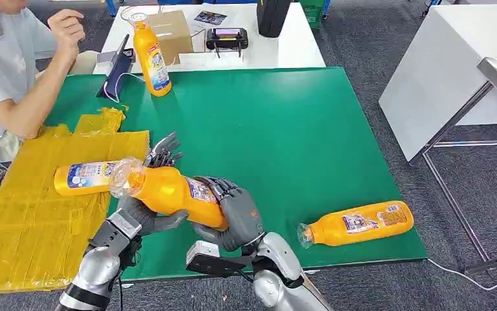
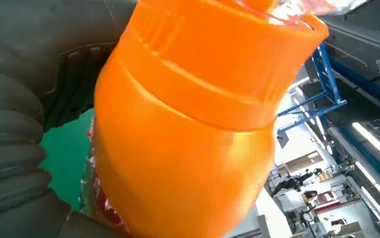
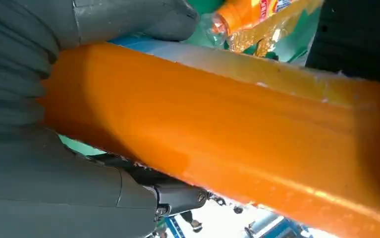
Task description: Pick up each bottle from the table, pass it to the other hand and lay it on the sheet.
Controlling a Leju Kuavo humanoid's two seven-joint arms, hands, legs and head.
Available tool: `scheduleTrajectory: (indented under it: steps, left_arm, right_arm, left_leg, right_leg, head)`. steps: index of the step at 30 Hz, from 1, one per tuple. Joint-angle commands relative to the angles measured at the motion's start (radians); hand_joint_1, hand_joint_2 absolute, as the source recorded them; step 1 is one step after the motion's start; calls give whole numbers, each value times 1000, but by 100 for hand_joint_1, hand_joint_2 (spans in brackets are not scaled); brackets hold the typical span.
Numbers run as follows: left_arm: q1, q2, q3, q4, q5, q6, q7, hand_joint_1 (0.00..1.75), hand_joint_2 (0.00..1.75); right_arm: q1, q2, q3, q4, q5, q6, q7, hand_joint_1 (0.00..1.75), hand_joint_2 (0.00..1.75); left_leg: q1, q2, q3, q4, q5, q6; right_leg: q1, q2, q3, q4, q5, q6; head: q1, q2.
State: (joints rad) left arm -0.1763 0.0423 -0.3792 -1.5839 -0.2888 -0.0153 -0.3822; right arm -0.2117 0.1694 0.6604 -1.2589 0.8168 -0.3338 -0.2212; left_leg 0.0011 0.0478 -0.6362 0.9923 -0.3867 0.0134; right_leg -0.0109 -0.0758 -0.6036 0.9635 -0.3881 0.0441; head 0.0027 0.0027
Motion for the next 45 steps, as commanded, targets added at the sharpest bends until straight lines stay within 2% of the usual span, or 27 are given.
scheduleTrajectory:
  steps: [1,10,11,12,20,21,23,29,34,37,38,39,40,41,45]
  left_arm:
    - [-45,0,-16,90,11,-11,10,0,175]
    - [-43,-1,-12,88,16,-12,10,0,175]
    - [-39,-5,-6,87,29,-15,8,21,175]
    - [-39,-5,-4,88,31,-15,8,175,175]
    - [-35,-11,7,83,45,-13,3,175,175]
    - [-35,-11,8,82,43,-9,2,175,175]
    - [-35,-12,8,79,43,-7,1,175,175]
    - [-23,-12,3,44,78,-25,-6,175,175]
    - [-22,-13,0,38,78,-25,-6,175,175]
    - [-22,-13,0,38,78,-25,-6,175,175]
    - [-24,-10,-4,36,77,-25,-7,175,175]
    - [-24,-8,-9,28,74,-24,-7,175,175]
    - [-26,-8,-11,20,86,-32,-8,175,175]
    - [-26,-8,-11,13,87,-30,-8,175,175]
    - [-32,-5,-8,-49,20,59,-7,175,175]
  right_arm:
    - [-41,-39,134,94,82,-32,37,175,175]
    - [-43,-41,132,98,77,-32,39,175,175]
    - [-42,-41,129,99,71,-34,40,175,175]
    - [-41,-41,126,98,66,-37,40,175,175]
    - [-36,-43,102,85,39,-54,34,175,175]
    - [-36,-43,99,84,37,-55,34,175,175]
    - [-35,-42,92,84,31,-56,33,175,175]
    - [-27,-37,67,81,2,-64,21,175,175]
    - [-27,-39,66,80,2,-63,21,175,175]
    - [-27,-39,66,80,2,-63,21,175,175]
    - [-24,-37,62,74,-3,-66,18,175,175]
    - [-18,-36,51,63,-17,-77,7,175,175]
    - [-10,-36,41,45,-29,-90,-3,93,175]
    - [-4,-36,33,33,-35,-102,-9,0,175]
    - [49,-59,-13,-109,-65,-167,-45,0,175]
  left_leg:
    - [1,-4,6,-1,-2,-1]
    - [1,-4,6,0,-2,-1]
    - [1,-4,5,-1,-2,-1]
    - [1,-3,3,-1,-1,-1]
    - [1,-4,4,-1,-2,-1]
    - [2,-6,8,0,-4,-1]
    - [1,-3,3,0,-1,-1]
    - [1,-5,7,0,-3,-1]
    - [1,-3,3,0,-1,-1]
    - [2,-6,8,0,-4,-1]
    - [1,-3,3,0,-1,-1]
    - [1,-4,5,0,-2,-1]
    - [2,-5,6,0,-3,-1]
    - [1,-3,3,0,-1,-1]
    - [1,-6,2,1,-2,-1]
  right_leg:
    - [0,4,6,-1,-2,-2]
    - [0,4,6,-1,-3,-1]
    - [0,4,5,-1,-2,-1]
    - [0,3,3,-1,-1,-1]
    - [0,4,5,-1,-2,-1]
    - [0,7,9,0,-4,-2]
    - [0,3,4,-1,-1,-1]
    - [0,5,7,-1,-3,-2]
    - [0,3,3,-1,-1,-1]
    - [-1,6,8,0,-4,-2]
    - [0,3,3,-1,-1,-1]
    - [0,4,5,0,-2,-1]
    - [0,6,6,0,-3,-2]
    - [0,3,3,-1,-1,-1]
    - [0,2,3,1,-3,-1]
  head:
    - [0,0]
    - [0,0]
    - [0,0]
    - [0,0]
    - [0,0]
    - [0,0]
    - [0,0]
    - [0,0]
    - [0,0]
    - [0,0]
    - [0,0]
    - [0,0]
    - [0,0]
    - [0,0]
    - [0,0]
